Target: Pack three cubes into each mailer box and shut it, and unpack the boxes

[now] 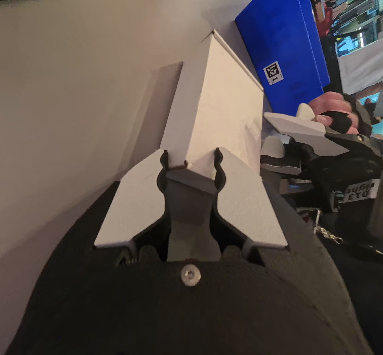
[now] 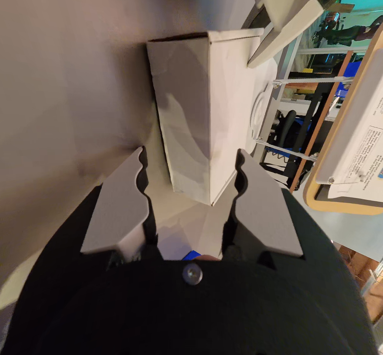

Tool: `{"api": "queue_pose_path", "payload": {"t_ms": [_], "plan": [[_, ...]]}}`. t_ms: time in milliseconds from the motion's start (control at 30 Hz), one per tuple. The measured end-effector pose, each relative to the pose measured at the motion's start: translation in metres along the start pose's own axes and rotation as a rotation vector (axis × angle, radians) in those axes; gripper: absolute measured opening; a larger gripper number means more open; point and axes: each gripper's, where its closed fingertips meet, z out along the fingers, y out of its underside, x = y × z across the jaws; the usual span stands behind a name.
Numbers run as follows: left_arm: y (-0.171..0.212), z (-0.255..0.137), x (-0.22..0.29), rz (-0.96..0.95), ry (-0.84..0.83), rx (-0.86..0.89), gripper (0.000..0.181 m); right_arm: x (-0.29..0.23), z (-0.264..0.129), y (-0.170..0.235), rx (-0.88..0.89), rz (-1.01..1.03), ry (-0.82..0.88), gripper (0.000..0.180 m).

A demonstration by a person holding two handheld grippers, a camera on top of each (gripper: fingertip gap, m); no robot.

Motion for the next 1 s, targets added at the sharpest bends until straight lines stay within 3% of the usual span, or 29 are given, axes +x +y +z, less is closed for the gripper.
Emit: {"api": "queue_pose_path", "payload": {"t_ms": [67,333,533,767,933,1000], "plan": [[-0.003,0.002,-0.001,-0.027,0.032,-0.008,0.043,0.004,0.004,0.002,-0.009,-0.005,0.007,0.086],[-0.010,0.005,-0.005,-0.083,0.107,-0.077,0.043,0.015,0.027,0.011,-0.022,-0.062,0.070,0.060],[-0.015,0.004,-0.007,-0.066,0.109,-0.046,0.043,0.017,0.024,0.009,-0.003,-0.013,-0.041,0.056],[-0.002,-0.019,0.009,0.022,-0.030,0.154,0.047,0.020,0.023,0.010,-0.018,0.019,-0.038,0.055],[0.024,-0.008,0.013,0.092,-0.140,0.168,0.057,0.021,0.022,0.007,-0.039,0.020,-0.066,0.055],[0.036,0.000,0.002,0.136,-0.207,0.092,0.058,0.022,0.021,0.006,-0.028,0.037,-0.089,0.055]]}}
